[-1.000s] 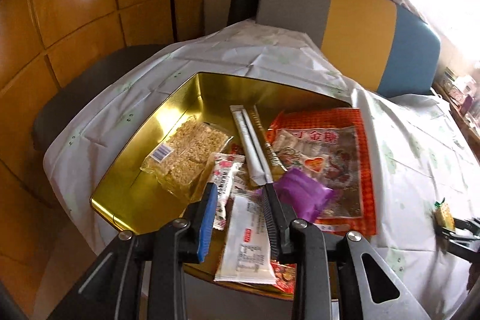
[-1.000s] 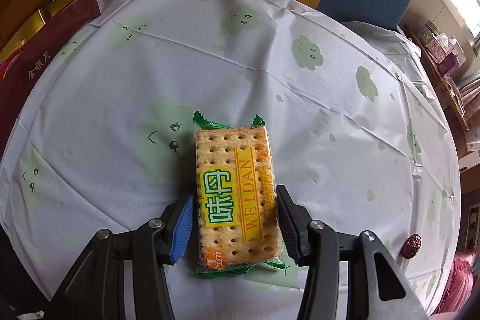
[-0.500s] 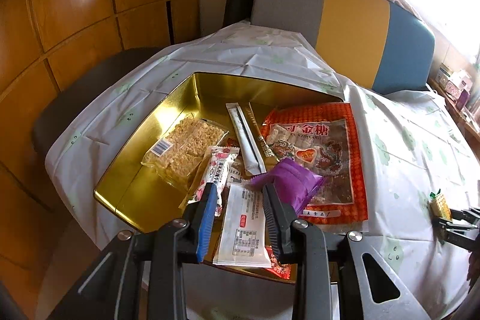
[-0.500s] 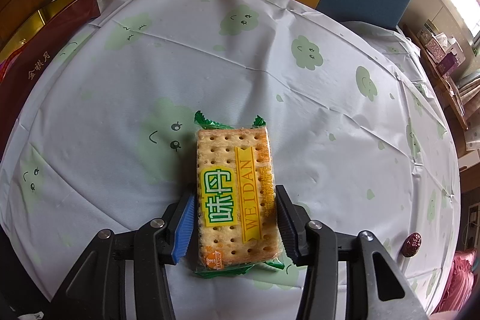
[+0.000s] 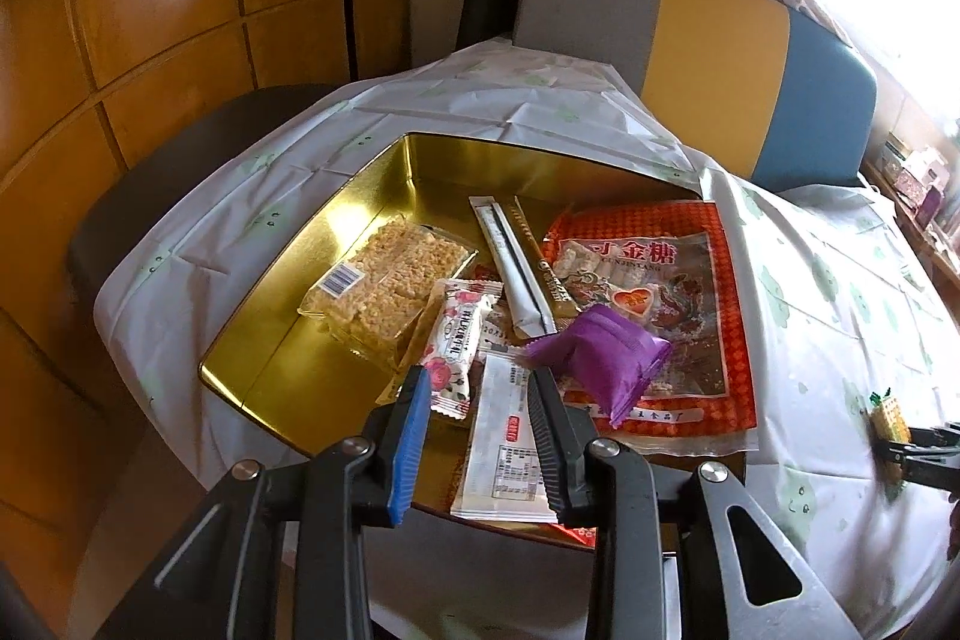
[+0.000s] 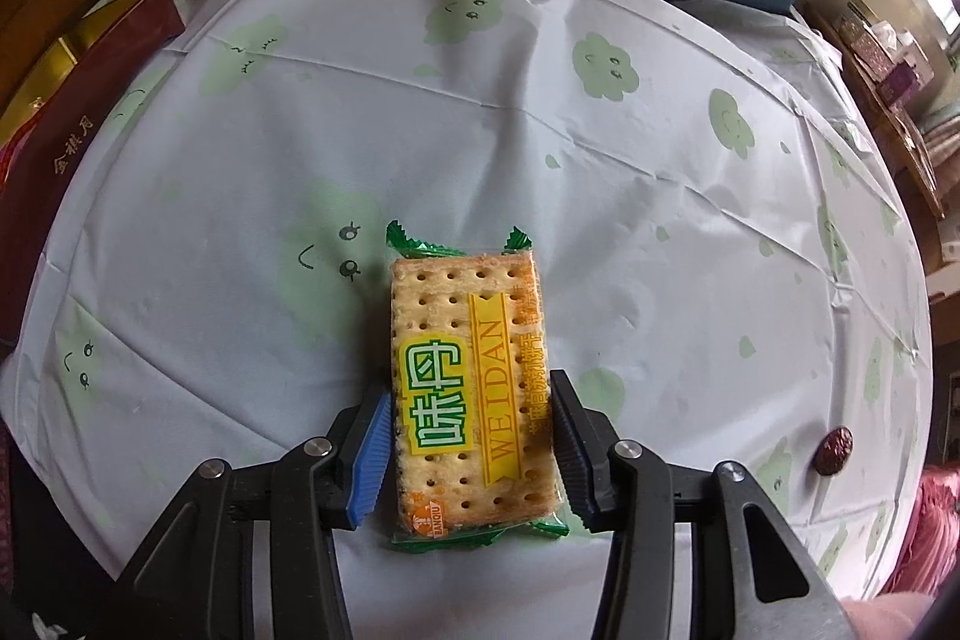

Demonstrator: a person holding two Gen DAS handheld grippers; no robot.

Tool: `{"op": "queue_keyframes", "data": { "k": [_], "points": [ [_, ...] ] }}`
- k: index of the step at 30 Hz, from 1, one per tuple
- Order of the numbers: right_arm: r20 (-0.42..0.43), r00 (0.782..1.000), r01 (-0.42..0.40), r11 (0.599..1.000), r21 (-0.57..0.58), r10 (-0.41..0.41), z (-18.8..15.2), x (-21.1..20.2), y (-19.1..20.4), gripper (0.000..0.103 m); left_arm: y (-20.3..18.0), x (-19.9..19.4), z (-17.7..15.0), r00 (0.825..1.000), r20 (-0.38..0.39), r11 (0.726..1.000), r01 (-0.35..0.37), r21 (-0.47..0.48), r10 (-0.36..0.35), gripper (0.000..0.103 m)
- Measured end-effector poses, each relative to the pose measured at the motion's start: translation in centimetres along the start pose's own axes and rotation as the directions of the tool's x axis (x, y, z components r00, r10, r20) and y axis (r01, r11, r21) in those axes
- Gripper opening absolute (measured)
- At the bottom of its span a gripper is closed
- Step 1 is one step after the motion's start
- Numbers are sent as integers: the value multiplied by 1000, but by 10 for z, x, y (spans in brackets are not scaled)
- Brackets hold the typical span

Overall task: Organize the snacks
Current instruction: 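Carry the WEIDAN cracker pack with the right tool over the tray and release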

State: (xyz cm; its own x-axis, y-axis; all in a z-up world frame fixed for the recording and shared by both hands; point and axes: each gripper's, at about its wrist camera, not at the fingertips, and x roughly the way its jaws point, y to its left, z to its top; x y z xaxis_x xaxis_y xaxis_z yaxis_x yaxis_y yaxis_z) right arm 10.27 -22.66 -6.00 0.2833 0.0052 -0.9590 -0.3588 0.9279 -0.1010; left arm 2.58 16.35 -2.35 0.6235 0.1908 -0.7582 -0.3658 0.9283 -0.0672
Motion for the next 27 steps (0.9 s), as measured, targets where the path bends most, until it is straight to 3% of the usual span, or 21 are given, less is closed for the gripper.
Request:
{"op": "queue_keyframes", "data": {
  "k": [12,19,27],
  "points": [
    [-8,1000,13,999,52,-13,2,1,0,48,9,2,-3,1000,-2,1000,10,-13,-10,34],
    [87,996,-33,997,76,26,16,-24,10,48,11,2,-2,1000,-4,1000,2,-19,-2,34],
    [185,959,-211,977,-33,213,57,-58,81,48,20,-2,-3,1000,-4,999,-19,-35,19,34]
  ]
}}
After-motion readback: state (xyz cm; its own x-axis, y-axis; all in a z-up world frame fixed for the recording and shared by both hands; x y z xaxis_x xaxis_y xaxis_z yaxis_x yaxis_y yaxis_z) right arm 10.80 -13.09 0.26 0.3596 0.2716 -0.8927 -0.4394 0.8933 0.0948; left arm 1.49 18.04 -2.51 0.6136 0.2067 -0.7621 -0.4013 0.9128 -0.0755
